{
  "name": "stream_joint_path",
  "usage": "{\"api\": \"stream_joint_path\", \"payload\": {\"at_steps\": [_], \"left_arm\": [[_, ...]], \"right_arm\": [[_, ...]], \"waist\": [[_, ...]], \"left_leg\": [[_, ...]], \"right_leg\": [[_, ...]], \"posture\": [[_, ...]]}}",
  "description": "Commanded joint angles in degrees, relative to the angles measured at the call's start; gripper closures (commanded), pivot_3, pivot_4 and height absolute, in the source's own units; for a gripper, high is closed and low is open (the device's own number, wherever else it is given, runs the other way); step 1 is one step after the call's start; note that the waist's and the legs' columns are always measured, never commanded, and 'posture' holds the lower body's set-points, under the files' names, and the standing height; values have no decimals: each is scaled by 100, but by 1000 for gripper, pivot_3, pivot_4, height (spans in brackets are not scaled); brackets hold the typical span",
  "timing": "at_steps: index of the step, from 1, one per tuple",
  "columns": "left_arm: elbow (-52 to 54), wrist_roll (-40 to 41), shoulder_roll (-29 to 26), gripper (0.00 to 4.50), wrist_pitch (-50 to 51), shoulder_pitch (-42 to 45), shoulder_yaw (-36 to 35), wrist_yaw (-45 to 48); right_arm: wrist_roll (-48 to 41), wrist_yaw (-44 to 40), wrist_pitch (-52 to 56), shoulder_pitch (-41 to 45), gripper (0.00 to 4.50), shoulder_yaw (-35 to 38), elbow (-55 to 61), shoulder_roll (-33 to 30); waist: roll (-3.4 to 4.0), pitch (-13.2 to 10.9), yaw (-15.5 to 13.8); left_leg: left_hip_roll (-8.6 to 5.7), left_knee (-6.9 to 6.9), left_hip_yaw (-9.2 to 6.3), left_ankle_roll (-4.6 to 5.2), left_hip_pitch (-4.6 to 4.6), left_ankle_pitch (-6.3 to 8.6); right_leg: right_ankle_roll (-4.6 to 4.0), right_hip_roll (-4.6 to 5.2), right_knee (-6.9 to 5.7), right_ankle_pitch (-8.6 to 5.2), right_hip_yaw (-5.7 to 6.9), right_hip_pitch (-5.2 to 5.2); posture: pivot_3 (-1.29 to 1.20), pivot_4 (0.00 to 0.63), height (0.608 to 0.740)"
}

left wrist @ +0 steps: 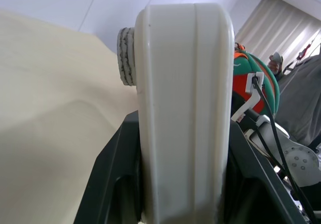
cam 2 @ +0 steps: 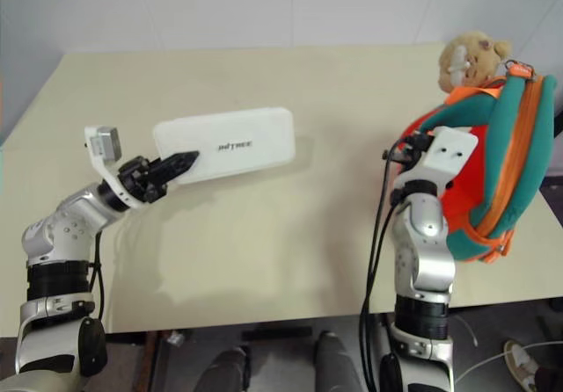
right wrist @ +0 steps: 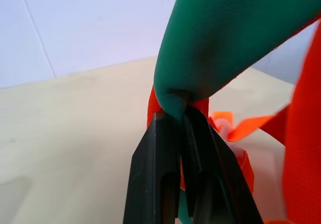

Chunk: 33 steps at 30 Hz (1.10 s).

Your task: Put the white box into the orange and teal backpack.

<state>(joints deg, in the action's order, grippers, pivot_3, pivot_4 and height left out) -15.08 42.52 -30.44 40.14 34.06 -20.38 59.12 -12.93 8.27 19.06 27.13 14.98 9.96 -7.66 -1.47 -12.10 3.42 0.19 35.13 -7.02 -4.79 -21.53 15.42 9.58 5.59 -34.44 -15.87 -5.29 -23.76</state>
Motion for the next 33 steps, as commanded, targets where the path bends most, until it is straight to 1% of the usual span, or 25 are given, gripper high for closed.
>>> {"api": "stream_joint_path", "payload": {"at_steps": [1,4,6,7,11,15,17,21,24,33], "left_arm": [[380,234,-110,3123,-3,-98,-198,-53],[436,266,-114,3123,8,-152,-222,-102],[464,278,-117,3123,18,-180,-229,-116],[478,281,-119,3123,23,-195,-231,-121],[472,285,-145,3123,45,-200,-232,-125],[476,295,-184,3123,103,-206,-207,-94],[475,305,-202,3123,147,-199,-190,-76],[478,305,-222,3123,204,-185,-137,-31],[458,295,-209,3123,226,-141,-119,-25],[430,324,-226,3123,297,-107,-115,12]], "right_arm": [[-91,-183,-53,141,3939,40,66,-110],[41,-168,25,98,3018,4,79,-173],[341,-29,222,24,2239,-94,146,-295],[443,62,343,-3,1973,-112,193,-311],[829,571,1007,-137,1973,-194,751,-180],[1218,1130,2019,-147,1973,-294,1470,131],[1371,1308,2438,-119,1973,-386,1735,326],[1623,1465,2884,-21,1973,-579,2003,567],[1750,1549,2929,73,1973,-563,2020,671],[1773,1684,2224,425,1973,-444,1317,930]], "waist": [[0,0,-8],[0,0,-13],[0,0,-16],[0,0,-17],[0,0,-33],[0,0,-23],[0,0,-30],[0,0,-37],[0,0,-34],[1,0,-23]], "left_leg": [[0,0,0,0,0,0],[0,1,0,0,0,0],[0,1,1,0,0,0],[0,2,1,0,0,0],[0,1,-1,-1,0,0],[0,0,0,-1,-1,0],[0,0,-1,-2,-1,-1],[0,1,0,-3,-1,-2],[0,-1,-1,-3,-1,-2],[0,-5,0,-3,-1,-1]], "right_leg": [[0,0,0,0,0,0],[0,0,1,0,0,0],[0,0,0,0,0,0],[0,1,0,0,0,0],[-3,0,-1,-2,0,-3],[-5,0,-5,-2,-1,-9],[-7,0,-9,-4,0,-11],[-7,0,-9,-4,0,-10],[-7,0,-9,-4,0,-11],[-7,0,-7,-4,0,-12]], "posture": [[0,150,740],[0,150,740],[0,150,740],[0,150,740],[0,150,740],[0,150,740],[0,150,740],[0,150,740],[0,150,740],[0,150,740]]}}
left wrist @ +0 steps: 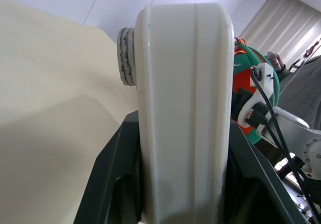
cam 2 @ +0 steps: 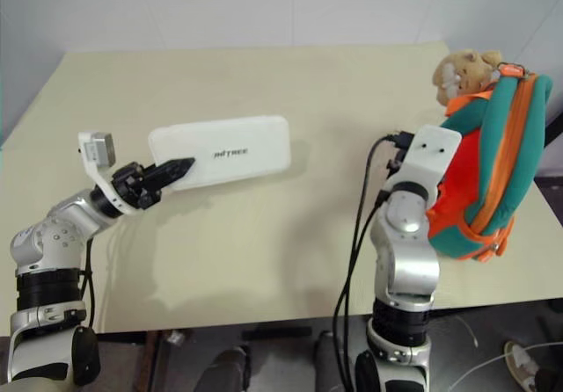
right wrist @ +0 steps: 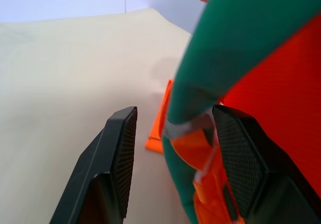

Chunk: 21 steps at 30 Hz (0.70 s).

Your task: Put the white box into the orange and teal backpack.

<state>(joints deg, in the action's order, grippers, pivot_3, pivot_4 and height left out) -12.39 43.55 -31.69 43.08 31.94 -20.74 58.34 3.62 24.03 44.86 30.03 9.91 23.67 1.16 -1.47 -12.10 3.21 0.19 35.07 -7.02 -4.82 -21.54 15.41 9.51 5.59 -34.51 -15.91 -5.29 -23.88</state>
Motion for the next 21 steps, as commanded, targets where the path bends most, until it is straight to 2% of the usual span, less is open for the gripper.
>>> {"api": "stream_joint_path", "payload": {"at_steps": [1,6,9,13,21], "left_arm": [[161,227,-107,3123,15,106,-91,92],[188,253,-94,3123,50,79,-125,69],[207,278,-77,3123,62,60,-131,51],[242,334,-101,3123,106,20,-136,45],[223,377,-89,3123,178,44,-102,53]], "right_arm": [[121,130,-450,172,1973,65,-135,64],[158,240,-895,272,1973,64,-495,153],[219,314,-1043,281,1364,70,-598,177],[459,422,-689,359,75,-29,-391,146],[728,442,-535,360,28,-85,-312,187]], "waist": [[0,0,-1],[0,0,3],[0,0,3],[1,0,4],[1,-1,2]], "left_leg": [[0,0,0,0,0,0],[0,-3,0,0,0,0],[0,-4,0,0,0,0],[0,-4,0,0,-1,0],[0,-4,0,0,-1,0]], "right_leg": [[0,0,0,0,0,0],[0,0,1,0,0,-1],[-1,0,1,0,0,-3],[-1,0,1,0,0,-3],[-3,0,-1,-1,0,-6]], "posture": [[0,150,740],[0,150,740],[0,150,740],[0,150,740],[0,150,740]]}}
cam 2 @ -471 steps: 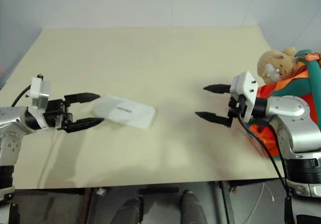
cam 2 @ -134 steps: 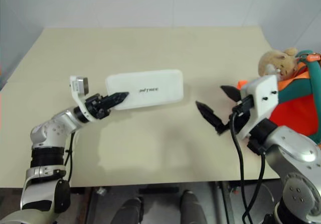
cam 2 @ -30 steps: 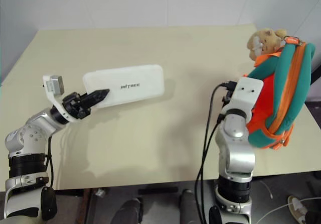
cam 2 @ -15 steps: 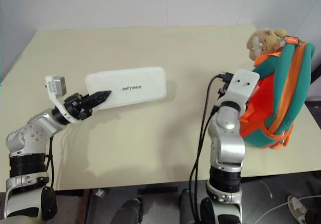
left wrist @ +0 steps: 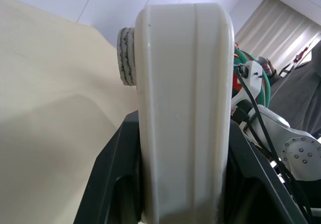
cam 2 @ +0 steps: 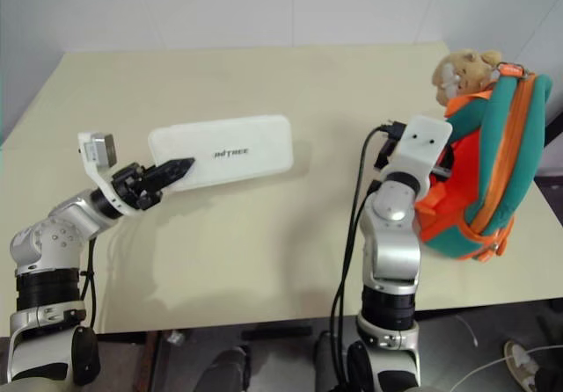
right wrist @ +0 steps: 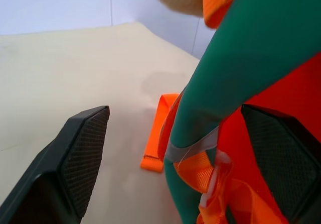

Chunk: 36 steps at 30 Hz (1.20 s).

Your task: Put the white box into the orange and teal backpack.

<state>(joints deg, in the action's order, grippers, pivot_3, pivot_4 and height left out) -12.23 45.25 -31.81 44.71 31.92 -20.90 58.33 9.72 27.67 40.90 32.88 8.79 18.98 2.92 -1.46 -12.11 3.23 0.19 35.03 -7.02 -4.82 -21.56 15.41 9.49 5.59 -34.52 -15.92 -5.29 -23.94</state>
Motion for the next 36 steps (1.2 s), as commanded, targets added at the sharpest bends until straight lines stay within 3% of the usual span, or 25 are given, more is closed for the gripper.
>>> {"api": "stream_joint_path", "payload": {"at_steps": [1,18,22,31,33,36], "left_arm": [[198,209,-67,3123,20,58,-75,55],[213,249,44,3123,23,69,-9,23],[277,275,47,3123,24,5,-36,-11],[411,380,93,3123,-29,-132,-74,-133],[438,396,82,3123,-33,-148,-96,-152],[451,387,-16,3123,-37,-170,-147,-141]], "right_arm": [[112,102,-234,81,28,79,66,10],[-67,656,-1920,739,28,592,-1856,-86],[-63,608,-2040,672,950,574,-1869,-133],[-114,507,-2656,680,4134,602,-2407,-404],[-253,339,-3009,735,4490,629,-2667,-503],[-815,-462,-3508,942,4491,617,-3002,-614]], "waist": [[0,0,0],[1,-1,19],[1,-1,28],[1,-1,25],[1,-1,26],[1,-1,41]], "left_leg": [[0,0,0,0,0,0],[1,-6,1,0,-2,0],[1,-9,1,0,-2,0],[1,-5,1,-1,-1,0],[1,-6,2,-1,-1,0],[1,-5,2,-1,-2,0]], "right_leg": [[0,0,0,0,0,0],[0,0,2,0,0,-1],[-1,0,0,0,0,-2],[-1,0,0,0,0,-2],[-1,0,1,0,0,-2],[-1,0,1,0,-1,-2]], "posture": [[0,150,740],[0,150,740],[0,150,740],[0,150,740],[0,150,740],[0,150,740]]}}
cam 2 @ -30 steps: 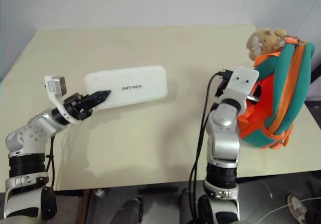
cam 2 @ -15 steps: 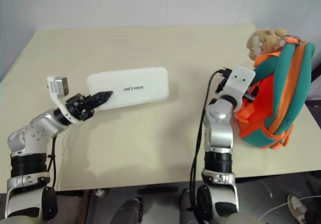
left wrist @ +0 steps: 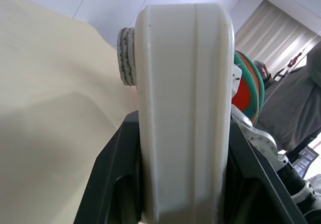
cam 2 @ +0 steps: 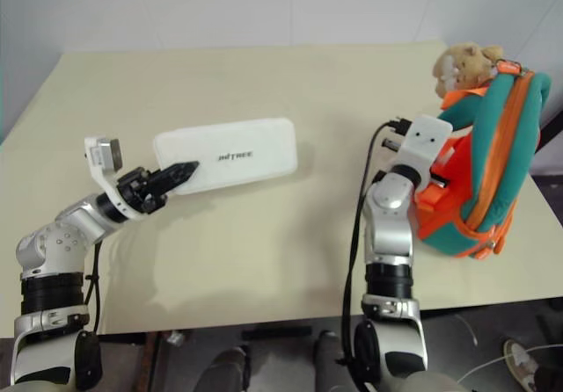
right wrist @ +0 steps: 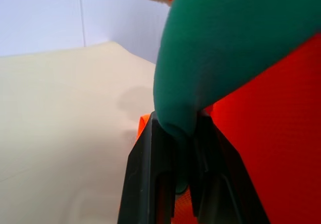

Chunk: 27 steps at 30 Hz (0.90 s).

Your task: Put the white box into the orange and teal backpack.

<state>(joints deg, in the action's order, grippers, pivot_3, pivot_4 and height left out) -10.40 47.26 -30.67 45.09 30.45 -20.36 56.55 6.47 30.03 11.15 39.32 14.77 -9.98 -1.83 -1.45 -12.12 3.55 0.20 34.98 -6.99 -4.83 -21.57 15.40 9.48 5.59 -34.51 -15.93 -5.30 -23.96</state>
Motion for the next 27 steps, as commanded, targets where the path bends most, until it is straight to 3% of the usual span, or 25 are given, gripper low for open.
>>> {"api": "stream_joint_path", "payload": {"at_steps": [1,6,10,17,20,27], "left_arm": [[258,170,-187,3123,-82,-27,-222,54],[72,81,-535,3123,-185,20,-349,141],[-99,32,-751,3123,-322,57,-420,183],[-311,-14,-953,3123,-544,16,-514,204],[-390,-33,-998,3123,-622,0,-565,202],[-663,3,-1308,3123,-668,50,-768,268]], "right_arm": [[-706,-1062,-660,374,4491,-19,-158,-176],[-2043,-3285,-300,621,4491,-303,63,-329],[-2775,-4408,427,691,4491,-544,500,-492],[-4053,-5778,1864,696,4491,-917,1420,-718],[-5122,-6346,2872,686,4491,-859,1863,-890],[-7302,-7100,4938,700,4491,-414,2068,-1880]], "waist": [[0,0,34],[3,-1,179],[6,-4,235],[7,-4,242],[7,-4,208],[6,-4,83]], "left_leg": [[0,0,1,0,0,0],[5,1,1,0,1,0],[10,0,1,0,2,0],[11,-1,1,0,1,0],[12,-1,1,0,-3,0],[11,13,-1,-1,-56,1]], "right_leg": [[0,0,0,0,-1,0],[0,-6,-16,0,-2,0],[0,-10,-27,0,-2,0],[0,-10,-29,0,-1,-4],[0,-9,-27,0,-2,-6],[-1,-8,-28,0,1,-55]], "posture": [[0,150,740],[0,150,740],[0,150,740],[0,150,740],[0,150,740],[0,150,740]]}}
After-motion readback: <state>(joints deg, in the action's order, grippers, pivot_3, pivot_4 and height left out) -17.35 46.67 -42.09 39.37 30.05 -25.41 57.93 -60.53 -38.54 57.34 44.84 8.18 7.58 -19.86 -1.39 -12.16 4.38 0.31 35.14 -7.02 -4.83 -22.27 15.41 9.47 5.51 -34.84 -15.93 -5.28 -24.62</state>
